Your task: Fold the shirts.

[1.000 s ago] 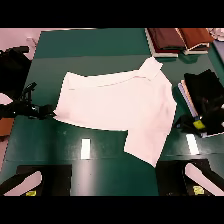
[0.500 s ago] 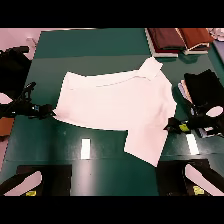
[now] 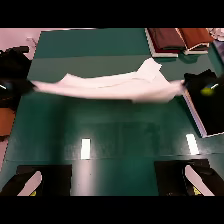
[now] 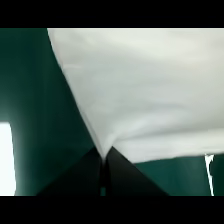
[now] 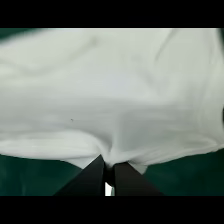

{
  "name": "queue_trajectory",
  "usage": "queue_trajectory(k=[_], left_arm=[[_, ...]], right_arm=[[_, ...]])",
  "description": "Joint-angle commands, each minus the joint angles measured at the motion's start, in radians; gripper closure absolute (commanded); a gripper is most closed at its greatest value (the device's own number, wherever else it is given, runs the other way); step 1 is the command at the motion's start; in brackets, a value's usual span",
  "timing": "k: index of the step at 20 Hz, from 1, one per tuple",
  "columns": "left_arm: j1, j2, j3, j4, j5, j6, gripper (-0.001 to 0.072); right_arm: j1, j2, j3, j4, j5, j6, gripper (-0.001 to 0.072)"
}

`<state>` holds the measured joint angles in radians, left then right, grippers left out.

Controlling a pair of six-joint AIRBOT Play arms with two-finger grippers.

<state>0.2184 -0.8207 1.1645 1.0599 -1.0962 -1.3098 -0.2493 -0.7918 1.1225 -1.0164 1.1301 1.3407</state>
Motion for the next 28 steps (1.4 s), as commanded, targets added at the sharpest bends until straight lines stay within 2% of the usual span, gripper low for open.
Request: queue_trajectory(k=[1, 3, 6, 10, 13, 16, 20, 24, 28], left_arm=[[0.000, 0.151, 0.317, 0.002, 0.047, -0.037, 0.0683], [0.000, 0.187, 0.507, 0.003, 0.103, -0.048, 0.0683], [0.000, 0.191, 0.737, 0.005, 0.154, -0.053, 0.0683], [0.000, 0.186, 0.811, 0.024, 0.145, -0.107, 0.0684], [0.000, 0.133, 0.772, 0.035, 0.078, -0.157, 0.0684], [0.000, 0.041, 0.666, 0.016, -0.005, -0.160, 0.0684], [-0.001, -0.144, 0.425, -0.062, -0.095, -0.153, 0.0683], [-0.001, -0.346, 0.200, -0.063, -0.090, -0.111, 0.0683], [-0.001, -0.568, 0.127, -0.069, -0.014, -0.053, 0.0683]], right_arm=[[-0.055, 0.051, 0.391, 0.000, -0.010, 0.000, 0.0693], [-0.101, 0.040, 0.599, -0.006, 0.002, -0.002, 0.0693], [-0.179, -0.011, 0.858, -0.005, 0.096, -0.007, 0.0693], [-0.216, -0.073, 1.027, -0.002, 0.137, -0.006, 0.0694], [-0.215, -0.072, 0.955, 0.005, 0.146, -0.006, 0.0695], [-0.210, -0.090, 0.811, 0.005, 0.176, -0.006, 0.0695], [-0.067, -0.234, 0.637, -0.035, 0.244, -0.006, 0.0695], [0.090, -0.446, 0.460, -0.211, 0.233, 0.057, 0.0695], [0.136, -0.690, 0.402, -0.212, 0.146, 0.066, 0.0695]])
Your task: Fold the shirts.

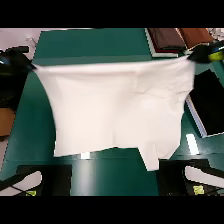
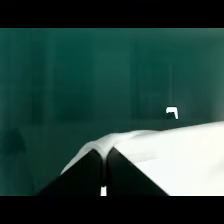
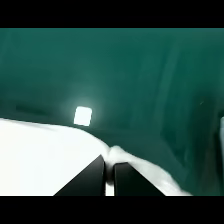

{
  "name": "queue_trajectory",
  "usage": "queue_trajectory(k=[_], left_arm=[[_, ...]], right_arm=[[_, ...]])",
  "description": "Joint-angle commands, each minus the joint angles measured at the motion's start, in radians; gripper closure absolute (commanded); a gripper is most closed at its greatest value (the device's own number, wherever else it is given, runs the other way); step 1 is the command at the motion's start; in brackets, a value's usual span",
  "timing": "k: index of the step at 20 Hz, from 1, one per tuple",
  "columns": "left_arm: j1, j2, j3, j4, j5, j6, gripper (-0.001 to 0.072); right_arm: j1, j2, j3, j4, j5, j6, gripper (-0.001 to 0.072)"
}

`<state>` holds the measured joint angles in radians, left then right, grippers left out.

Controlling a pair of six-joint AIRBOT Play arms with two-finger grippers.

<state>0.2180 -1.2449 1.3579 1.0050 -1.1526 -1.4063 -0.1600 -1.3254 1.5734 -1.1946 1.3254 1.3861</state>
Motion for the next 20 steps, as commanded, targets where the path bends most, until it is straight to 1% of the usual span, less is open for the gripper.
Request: queue_trajectory(k=[1, 3, 5, 7, 9, 10, 12, 14, 20], left_arm=[[0.000, -0.190, -0.066, -0.041, 0.079, 0.069, 0.0683], [-0.011, -0.254, -0.066, -0.116, 0.154, 0.126, 0.0683], [-0.053, -0.279, -0.066, -0.111, 0.229, 0.138, 0.0683], [-0.095, -0.282, -0.066, -0.081, 0.262, 0.140, 0.0683], [-0.119, -0.282, -0.066, 0.005, 0.227, 0.132, 0.0683], [-0.122, -0.282, -0.066, 0.038, 0.185, 0.119, 0.0683], [-0.123, -0.281, -0.066, 0.098, 0.096, 0.090, 0.0683], [-0.123, -0.281, -0.066, 0.126, 0.039, 0.085, 0.0683], [-0.127, -0.282, -0.066, 0.121, 0.036, 0.072, 0.0682]], right_arm=[[0.048, -0.216, -0.028, -0.026, -0.059, 0.025, 0.0695], [0.053, -0.325, 0.047, -0.016, -0.066, 0.046, 0.0695], [0.053, -0.395, 0.130, 0.010, -0.068, 0.047, 0.0695], [0.053, -0.412, 0.186, 0.012, -0.057, 0.046, 0.0695], [0.048, -0.384, 0.182, 0.001, -0.044, 0.045, 0.0695], [0.043, -0.364, 0.163, -0.034, -0.026, 0.045, 0.0695], [0.038, -0.309, 0.084, -0.101, -0.007, 0.045, 0.0695], [0.030, -0.256, -0.021, -0.143, -0.008, 0.045, 0.0695], [0.007, -0.151, -0.275, -0.143, -0.079, 0.045, 0.0694]])
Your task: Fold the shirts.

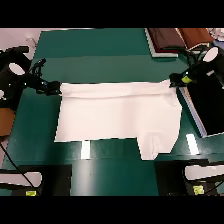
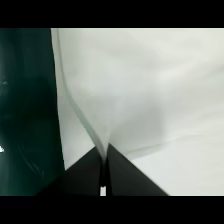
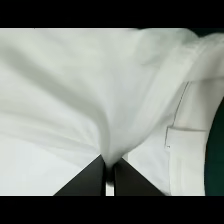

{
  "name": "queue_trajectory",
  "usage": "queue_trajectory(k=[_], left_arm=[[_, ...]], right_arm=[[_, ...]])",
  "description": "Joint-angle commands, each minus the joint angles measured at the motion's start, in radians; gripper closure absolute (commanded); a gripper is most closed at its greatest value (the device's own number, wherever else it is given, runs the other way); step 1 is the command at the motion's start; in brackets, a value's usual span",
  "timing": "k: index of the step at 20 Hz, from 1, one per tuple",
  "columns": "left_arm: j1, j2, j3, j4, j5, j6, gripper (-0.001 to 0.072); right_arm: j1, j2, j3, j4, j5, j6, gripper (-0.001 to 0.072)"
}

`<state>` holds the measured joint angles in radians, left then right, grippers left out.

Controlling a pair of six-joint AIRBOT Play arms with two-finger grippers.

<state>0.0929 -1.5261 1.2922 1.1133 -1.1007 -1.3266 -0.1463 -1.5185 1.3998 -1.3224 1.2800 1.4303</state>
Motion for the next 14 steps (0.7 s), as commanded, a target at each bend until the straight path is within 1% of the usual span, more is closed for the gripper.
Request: queue_trajectory(k=[1, 3, 6, 7, 8, 9, 10, 12, 14], left_arm=[[-0.002, -0.001, 0.000, 0.013, -0.018, -0.008, 0.0682], [-0.002, -0.002, -0.004, 0.013, -0.026, -0.008, 0.0682], [-0.002, -0.002, -0.039, 0.013, -0.049, -0.008, 0.0681], [-0.002, -0.002, -0.051, 0.013, -0.056, -0.008, 0.0679], [-0.002, -0.002, -0.056, 0.016, -0.066, -0.008, 0.0552], [-0.002, 0.000, -0.056, 0.017, -0.076, -0.016, 0.0255], [0.002, 0.006, -0.055, 0.033, -0.094, -0.040, 0.0240], [0.003, 0.048, -0.057, 0.109, -0.139, -0.066, 0.0240], [0.003, 0.139, -0.106, 0.189, -0.159, -0.092, 0.0239]], right_arm=[[-0.007, 0.052, -0.132, -0.016, -0.051, 0.001, 0.0694], [-0.007, 0.066, -0.180, -0.016, -0.075, 0.001, 0.0693], [-0.007, 0.069, -0.188, -0.013, -0.070, 0.002, 0.0689], [-0.007, 0.073, -0.186, -0.013, -0.071, 0.002, 0.0573], [-0.007, 0.077, -0.177, -0.013, -0.073, 0.002, 0.0336], [-0.007, 0.083, -0.158, -0.013, -0.068, 0.002, 0.0227], [-0.007, 0.097, -0.138, -0.014, -0.056, 0.001, 0.0227], [-0.007, 0.150, -0.106, -0.015, -0.032, 0.000, 0.0228], [-0.007, 0.227, -0.104, -0.013, -0.001, 0.000, 0.0230]])
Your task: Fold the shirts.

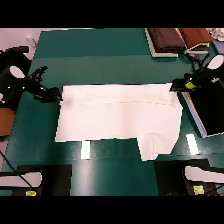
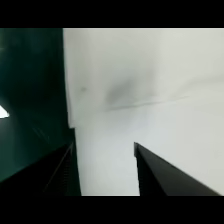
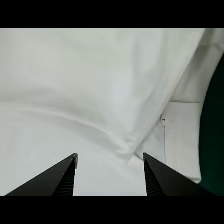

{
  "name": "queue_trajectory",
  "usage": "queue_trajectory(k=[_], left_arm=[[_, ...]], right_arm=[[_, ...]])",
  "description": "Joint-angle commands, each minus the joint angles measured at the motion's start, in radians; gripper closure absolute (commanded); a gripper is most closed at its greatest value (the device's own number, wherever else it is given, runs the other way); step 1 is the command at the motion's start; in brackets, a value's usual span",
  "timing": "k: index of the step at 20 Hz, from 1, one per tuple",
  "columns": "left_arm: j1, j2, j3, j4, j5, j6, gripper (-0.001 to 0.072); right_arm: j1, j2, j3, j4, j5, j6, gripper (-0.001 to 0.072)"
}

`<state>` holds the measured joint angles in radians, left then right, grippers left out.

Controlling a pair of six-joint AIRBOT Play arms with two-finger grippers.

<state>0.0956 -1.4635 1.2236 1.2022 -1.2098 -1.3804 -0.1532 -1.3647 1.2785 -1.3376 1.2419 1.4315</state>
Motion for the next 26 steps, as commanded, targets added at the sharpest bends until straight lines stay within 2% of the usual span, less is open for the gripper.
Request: queue_trajectory(k=[1, 6, 9, 13, 14, 17, 18, 19, 20, 25, 26], left_arm=[[0.000, 0.138, -0.098, 0.121, -0.050, -0.054, 0.0238], [0.000, 0.406, -0.488, 0.126, -0.052, -0.075, 0.0239], [0.000, 0.478, -0.649, 0.121, -0.009, -0.113, 0.0239], [0.000, 0.480, -0.694, 0.004, 0.034, -0.104, 0.0239], [-0.003, 0.480, -0.695, -0.014, 0.052, -0.094, 0.0240], [-0.003, 0.480, -0.695, -0.041, 0.068, -0.095, 0.0241], [-0.003, 0.480, -0.695, -0.061, 0.067, -0.092, 0.0316], [-0.003, 0.480, -0.694, -0.070, 0.070, -0.075, 0.0577], [-0.003, 0.480, -0.692, -0.071, 0.071, -0.063, 0.0681], [-0.003, 0.545, -0.633, -0.059, 0.041, -0.059, 0.0683], [-0.003, 0.568, -0.632, -0.059, 0.042, -0.059, 0.0682]], right_arm=[[0.000, 0.114, 0.017, 0.002, 0.063, -0.001, 0.0230], [0.013, 0.259, 0.017, 0.009, 0.085, -0.001, 0.0230], [0.013, 0.289, 0.017, 0.010, 0.086, -0.001, 0.0230], [0.013, 0.292, 0.017, 0.011, 0.094, 0.000, 0.0242], [0.013, 0.292, 0.017, 0.011, 0.097, 0.000, 0.0263], [0.013, 0.292, 0.017, 0.010, 0.124, 0.000, 0.0263], [0.013, 0.293, 0.015, 0.010, 0.132, 0.000, 0.0263], [0.012, 0.294, 0.003, 0.009, 0.135, -0.001, 0.0263], [0.008, 0.306, -0.029, -0.002, 0.139, -0.001, 0.0263], [-0.155, 0.407, -0.352, -0.001, 0.218, -0.028, 0.0256], [-0.217, 0.421, -0.432, -0.001, 0.245, -0.032, 0.0197]])
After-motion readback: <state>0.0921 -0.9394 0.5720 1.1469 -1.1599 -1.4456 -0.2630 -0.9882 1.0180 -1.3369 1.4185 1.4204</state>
